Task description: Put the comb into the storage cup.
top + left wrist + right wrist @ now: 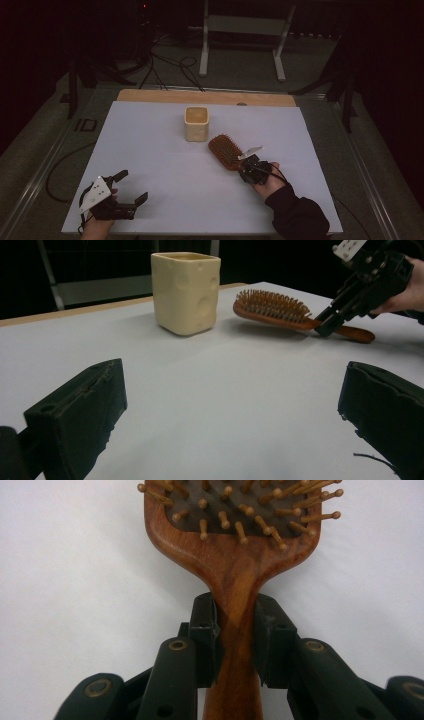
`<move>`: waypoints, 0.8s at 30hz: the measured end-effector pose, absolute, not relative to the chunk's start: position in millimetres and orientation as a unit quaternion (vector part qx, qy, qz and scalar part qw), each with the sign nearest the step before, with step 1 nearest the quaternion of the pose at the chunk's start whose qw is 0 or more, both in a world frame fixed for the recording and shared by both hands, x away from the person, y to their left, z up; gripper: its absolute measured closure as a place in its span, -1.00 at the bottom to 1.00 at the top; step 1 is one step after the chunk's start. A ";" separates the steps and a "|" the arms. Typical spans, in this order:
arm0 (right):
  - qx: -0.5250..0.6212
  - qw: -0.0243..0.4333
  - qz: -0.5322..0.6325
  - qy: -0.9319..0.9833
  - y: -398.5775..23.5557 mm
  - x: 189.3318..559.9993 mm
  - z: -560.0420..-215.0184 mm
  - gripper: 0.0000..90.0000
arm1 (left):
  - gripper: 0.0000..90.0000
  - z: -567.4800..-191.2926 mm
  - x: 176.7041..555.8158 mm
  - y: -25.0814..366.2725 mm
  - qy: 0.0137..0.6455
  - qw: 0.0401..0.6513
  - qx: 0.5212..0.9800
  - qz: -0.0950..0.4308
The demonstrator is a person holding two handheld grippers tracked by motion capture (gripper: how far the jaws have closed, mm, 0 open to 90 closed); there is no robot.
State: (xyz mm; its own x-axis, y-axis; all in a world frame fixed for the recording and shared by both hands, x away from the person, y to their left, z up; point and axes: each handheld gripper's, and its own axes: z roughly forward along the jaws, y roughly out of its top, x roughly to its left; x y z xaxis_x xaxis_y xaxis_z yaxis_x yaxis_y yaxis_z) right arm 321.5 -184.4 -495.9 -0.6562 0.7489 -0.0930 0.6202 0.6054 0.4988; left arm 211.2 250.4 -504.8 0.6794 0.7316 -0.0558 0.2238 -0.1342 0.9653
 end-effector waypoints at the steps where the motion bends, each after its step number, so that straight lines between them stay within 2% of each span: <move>1: 0.388 0.147 0.221 0.883 -185.3 321.0 -494.6 0.63 | -1.00 -504.7 211.4 250.6 0.332 0.569 0.719 0.223; 24: 0.351 0.195 0.336 0.852 -199.1 291.8 -465.8 0.63 | -1.00 -498.4 213.4 250.2 0.349 0.592 0.699 0.198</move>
State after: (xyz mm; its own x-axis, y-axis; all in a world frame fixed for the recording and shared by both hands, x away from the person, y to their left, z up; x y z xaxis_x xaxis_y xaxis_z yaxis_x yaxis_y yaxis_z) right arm 291.8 -199.1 -465.8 -0.6772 0.7296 -0.0958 0.4678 0.5273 0.7094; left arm 213.4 250.2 -498.4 0.6780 0.7223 -0.1364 0.2525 -0.0545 0.9661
